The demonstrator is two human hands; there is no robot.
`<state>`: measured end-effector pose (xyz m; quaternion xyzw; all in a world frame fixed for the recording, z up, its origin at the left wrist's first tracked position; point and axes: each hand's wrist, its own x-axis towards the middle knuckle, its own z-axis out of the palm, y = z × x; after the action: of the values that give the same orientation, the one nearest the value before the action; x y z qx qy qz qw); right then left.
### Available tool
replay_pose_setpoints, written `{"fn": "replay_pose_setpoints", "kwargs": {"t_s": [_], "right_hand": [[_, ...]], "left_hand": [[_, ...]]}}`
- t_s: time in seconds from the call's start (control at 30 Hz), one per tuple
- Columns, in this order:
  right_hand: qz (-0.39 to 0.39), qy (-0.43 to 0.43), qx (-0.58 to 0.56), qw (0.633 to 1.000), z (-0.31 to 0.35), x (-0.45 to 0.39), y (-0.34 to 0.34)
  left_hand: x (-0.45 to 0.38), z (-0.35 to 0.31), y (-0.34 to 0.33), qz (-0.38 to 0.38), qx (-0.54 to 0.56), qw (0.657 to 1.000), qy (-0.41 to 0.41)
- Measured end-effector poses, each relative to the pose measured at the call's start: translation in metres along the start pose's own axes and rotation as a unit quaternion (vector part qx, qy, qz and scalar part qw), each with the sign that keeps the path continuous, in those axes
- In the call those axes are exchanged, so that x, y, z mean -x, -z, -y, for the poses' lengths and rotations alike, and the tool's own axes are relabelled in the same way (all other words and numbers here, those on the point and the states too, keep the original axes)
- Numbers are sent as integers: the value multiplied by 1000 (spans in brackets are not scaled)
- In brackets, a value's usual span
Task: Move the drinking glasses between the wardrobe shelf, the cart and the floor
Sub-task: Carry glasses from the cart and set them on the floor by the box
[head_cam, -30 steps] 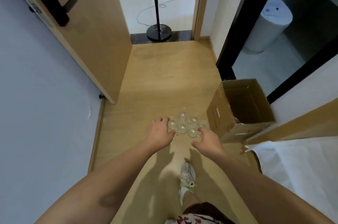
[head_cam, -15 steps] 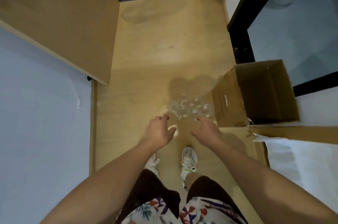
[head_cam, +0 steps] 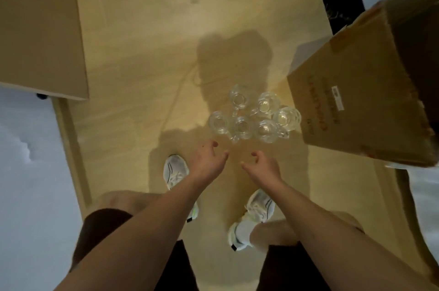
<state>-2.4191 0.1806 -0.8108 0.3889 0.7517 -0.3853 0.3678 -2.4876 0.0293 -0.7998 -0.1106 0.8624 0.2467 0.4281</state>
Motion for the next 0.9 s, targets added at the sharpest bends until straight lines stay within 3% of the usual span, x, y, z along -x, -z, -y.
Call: {"fn": "replay_pose_setpoints", "kwargs": {"t_s": [0.1,0.23,0.4,0.6,0.73,0.9], "right_hand": [[-6,-59,-119,991,-16,-77,-44],[-5,-119,-284,951,-33,-165,-94],[-17,-103,-462,881,-36,-213,-124],[54,-91,-550,828,-36,-213,-134],[81,-86,-593,796,-36,-215,-135],[56,-100,-573,812,-32,-216,-134]], "left_hand": [[-70,23,-39,18,46,998,40],[-149,46,-92,64,165,982,72],[-204,49,-131,45,375,917,130],[-217,43,-139,66,490,844,211],[-216,40,-131,88,507,833,201],[-216,43,-127,75,484,851,188]]}}
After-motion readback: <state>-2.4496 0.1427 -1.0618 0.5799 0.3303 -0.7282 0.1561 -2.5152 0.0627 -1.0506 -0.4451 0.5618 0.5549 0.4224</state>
